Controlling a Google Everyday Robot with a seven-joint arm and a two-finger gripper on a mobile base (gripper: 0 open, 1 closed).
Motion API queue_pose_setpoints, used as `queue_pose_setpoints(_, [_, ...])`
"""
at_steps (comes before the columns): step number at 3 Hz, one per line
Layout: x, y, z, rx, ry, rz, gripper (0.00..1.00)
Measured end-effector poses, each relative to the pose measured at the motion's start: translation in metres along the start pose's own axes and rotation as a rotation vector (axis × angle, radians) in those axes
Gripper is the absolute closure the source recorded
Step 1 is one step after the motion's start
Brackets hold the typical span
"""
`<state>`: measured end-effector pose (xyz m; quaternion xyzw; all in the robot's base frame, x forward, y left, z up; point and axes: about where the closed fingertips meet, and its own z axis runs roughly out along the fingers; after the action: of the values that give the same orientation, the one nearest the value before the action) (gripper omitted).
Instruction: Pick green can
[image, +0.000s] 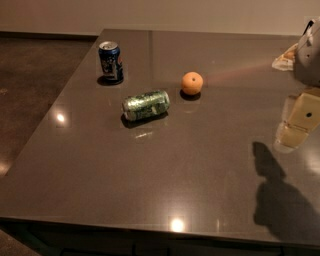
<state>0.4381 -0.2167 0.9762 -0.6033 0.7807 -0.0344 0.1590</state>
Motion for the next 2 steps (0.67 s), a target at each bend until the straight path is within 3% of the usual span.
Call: queue_pose_setpoints(2, [-0.012, -0.007, 0.003, -0.017, -0.024, -0.004, 0.0])
